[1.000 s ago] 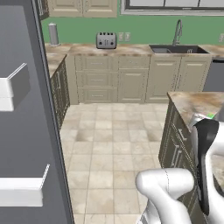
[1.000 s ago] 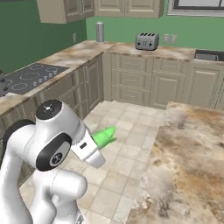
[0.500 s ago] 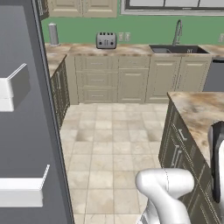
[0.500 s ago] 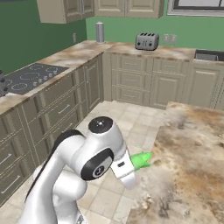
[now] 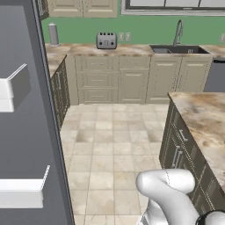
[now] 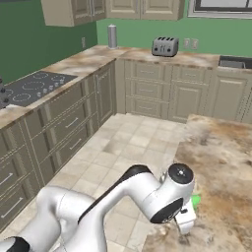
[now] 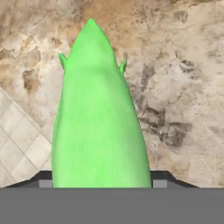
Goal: Open the fridge, remove the pear, corn, and steak, and place them on any counter.
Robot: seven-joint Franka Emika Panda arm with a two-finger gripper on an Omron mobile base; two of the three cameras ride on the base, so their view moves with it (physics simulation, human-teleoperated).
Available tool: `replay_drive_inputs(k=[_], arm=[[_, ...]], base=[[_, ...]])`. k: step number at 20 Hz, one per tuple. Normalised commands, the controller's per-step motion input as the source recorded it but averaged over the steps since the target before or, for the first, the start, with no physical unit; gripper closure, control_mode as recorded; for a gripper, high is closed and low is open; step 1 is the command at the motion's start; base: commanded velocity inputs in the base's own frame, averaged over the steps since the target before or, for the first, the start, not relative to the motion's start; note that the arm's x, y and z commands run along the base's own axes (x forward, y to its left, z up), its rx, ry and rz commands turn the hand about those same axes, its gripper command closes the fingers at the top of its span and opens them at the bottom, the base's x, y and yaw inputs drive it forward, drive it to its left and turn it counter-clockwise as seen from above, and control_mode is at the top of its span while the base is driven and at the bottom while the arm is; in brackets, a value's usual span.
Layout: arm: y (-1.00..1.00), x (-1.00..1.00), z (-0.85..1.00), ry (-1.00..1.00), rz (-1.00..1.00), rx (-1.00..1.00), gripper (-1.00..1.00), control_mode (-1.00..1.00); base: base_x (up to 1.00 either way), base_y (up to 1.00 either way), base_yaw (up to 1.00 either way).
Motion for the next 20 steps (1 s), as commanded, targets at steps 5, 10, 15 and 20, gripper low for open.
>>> replay_drive_inputs(k=[5,10,15,20], arm=[[-0.82,0.58,-0.7,0.0,-0.21,-0.01,1.0,-1.0],[-0.75,0.58,-0.73,0.06,-0.19,0.0,1.0,-1.0],[-0.63,0.15,-0.36,0.04,-0.09,0.0,-1.0,-1.0],[-0.02,-0.39,0.11,0.0,0.0,0.0,-1.0,-1.0]], base=[[0.0,0.0,0.0],[0.0,0.0,0.0],[0.0,0.0,0.0],[0.0,0.0,0.0]])
